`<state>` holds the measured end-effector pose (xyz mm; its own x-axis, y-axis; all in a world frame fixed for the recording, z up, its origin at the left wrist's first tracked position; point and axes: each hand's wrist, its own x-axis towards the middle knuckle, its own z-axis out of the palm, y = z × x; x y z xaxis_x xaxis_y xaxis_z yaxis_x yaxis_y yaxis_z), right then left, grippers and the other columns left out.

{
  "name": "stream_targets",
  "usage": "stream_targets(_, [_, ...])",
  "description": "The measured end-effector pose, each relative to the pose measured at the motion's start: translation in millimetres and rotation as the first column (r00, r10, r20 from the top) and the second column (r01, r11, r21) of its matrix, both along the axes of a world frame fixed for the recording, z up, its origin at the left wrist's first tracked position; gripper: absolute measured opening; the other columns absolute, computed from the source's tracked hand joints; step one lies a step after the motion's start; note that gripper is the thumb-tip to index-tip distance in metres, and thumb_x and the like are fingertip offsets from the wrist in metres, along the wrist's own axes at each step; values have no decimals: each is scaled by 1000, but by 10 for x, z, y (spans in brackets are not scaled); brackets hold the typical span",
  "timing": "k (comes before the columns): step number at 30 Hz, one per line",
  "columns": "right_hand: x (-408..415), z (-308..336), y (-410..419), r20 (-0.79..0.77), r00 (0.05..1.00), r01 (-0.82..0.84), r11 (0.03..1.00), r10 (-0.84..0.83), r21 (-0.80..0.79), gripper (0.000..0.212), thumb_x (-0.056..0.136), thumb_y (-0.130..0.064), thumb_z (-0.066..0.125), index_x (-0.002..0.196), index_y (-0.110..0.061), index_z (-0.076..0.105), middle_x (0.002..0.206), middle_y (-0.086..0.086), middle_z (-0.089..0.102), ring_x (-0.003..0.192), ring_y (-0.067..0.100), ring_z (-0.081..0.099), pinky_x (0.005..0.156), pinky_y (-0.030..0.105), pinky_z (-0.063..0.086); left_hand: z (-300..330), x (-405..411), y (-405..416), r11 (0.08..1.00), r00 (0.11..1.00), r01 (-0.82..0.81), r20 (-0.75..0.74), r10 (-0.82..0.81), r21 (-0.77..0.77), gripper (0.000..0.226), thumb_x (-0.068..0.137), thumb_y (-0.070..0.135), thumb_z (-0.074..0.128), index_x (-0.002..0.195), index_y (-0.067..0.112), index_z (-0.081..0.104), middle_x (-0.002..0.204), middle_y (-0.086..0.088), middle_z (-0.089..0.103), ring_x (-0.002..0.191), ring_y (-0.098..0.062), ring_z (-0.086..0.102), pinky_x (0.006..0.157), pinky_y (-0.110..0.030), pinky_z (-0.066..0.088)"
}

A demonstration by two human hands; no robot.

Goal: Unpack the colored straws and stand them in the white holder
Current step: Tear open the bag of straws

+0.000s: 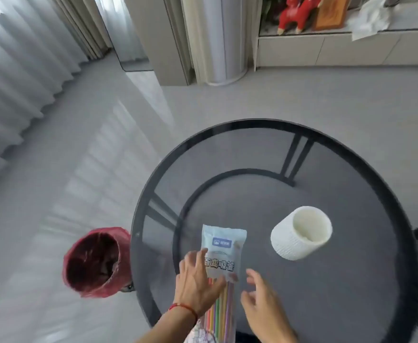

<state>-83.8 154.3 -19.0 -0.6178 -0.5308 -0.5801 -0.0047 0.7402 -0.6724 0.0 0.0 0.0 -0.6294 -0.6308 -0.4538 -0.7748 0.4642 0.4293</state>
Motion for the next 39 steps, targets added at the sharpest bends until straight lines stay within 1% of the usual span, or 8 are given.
stream_targets(4, [-93, -511, -287, -199, 883, 340, 871, -426, -355, 48, 91, 8, 65, 127, -24, 64, 111, -3, 75, 82, 7, 66, 65, 15, 50, -486, -408, -101, 977, 983, -117, -163, 88, -177, 92, 73, 77, 46, 148, 32, 17, 159, -8, 12, 144, -29, 19, 118, -47, 24])
stream_targets(9, [69, -855, -397, -342, 767, 338, 795, -543, -504, 54, 70, -11, 62, 119, -34, 63, 104, -17, 73, 49, 8, 58, 45, 12, 40, -861, -464, -82, 931, 982, 1, -177, -71, -365, 113, 62, 87, 41, 152, 35, -2, 159, -8, 14, 146, -30, 9, 118, -53, 10])
stream_targets(14, [82, -1030, -328, -358, 758, 295, 776, -545, -557, 53, 74, -13, 62, 118, -44, 60, 85, -10, 73, 41, 9, 57, 46, 11, 40, -1085, -313, -184, 897, 948, 37, -269, -172, -441, 108, 60, 78, 49, 150, 33, 11, 150, -1, 29, 138, -25, 21, 114, -49, 18])
stream_targets(19, [59, -1053, -313, -324, 782, 316, 786, -533, -532, 48, 92, -9, 62, 133, -33, 57, 117, -11, 71, 67, 10, 71, 72, 25, 52, -987, -87, -416, 876, 889, 242, -265, -372, -417, 104, 60, 75, 56, 147, 39, 12, 142, 13, 37, 128, -17, 32, 108, -42, 27])
stream_targets(24, [72, -903, -393, -304, 863, 261, 871, -404, -416, 43, 106, -27, 52, 149, -22, 50, 113, -11, 71, 96, 5, 63, 82, 30, 43, -742, 178, -379, 847, 816, 432, -267, -513, -309, 111, 64, 52, 73, 149, 44, 3, 143, 7, 40, 123, -22, 38, 108, -47, 34])
stream_targets(30, [205, -582, -31, -161, 961, 118, 860, -225, -496, 27, 108, -28, 57, 99, -24, 82, 91, 1, 84, 78, 12, 75, 69, 33, 63, -474, 359, -110, 673, 629, 500, -305, -715, -545, 104, 65, 53, 70, 148, 46, 7, 147, 7, 37, 124, -21, 42, 104, -46, 36])
stream_targets(35, [-18, -99, 165, -21, 997, 56, 844, -79, -533, 16, 104, -18, 68, 91, -11, 74, 91, 15, 83, 75, 22, 79, 63, 28, 61, -225, 214, -94, 432, 515, 539, -123, -849, -723, 112, 72, 29, 75, 151, 44, -3, 165, 3, 11, 147, -26, 25, 115, -72, 12])
stream_targets(39, [-42, -349, 182, 186, 979, 184, 757, -85, -626, 16, 103, -11, 67, 107, 4, 71, 108, 31, 79, 79, 32, 76, 63, 32, 62, -447, 180, -69, 546, 592, 545, -169, -788, -636, 97, 71, 21, 60, 150, 36, 6, 165, 10, 8, 153, -18, 6, 116, -72, -4])
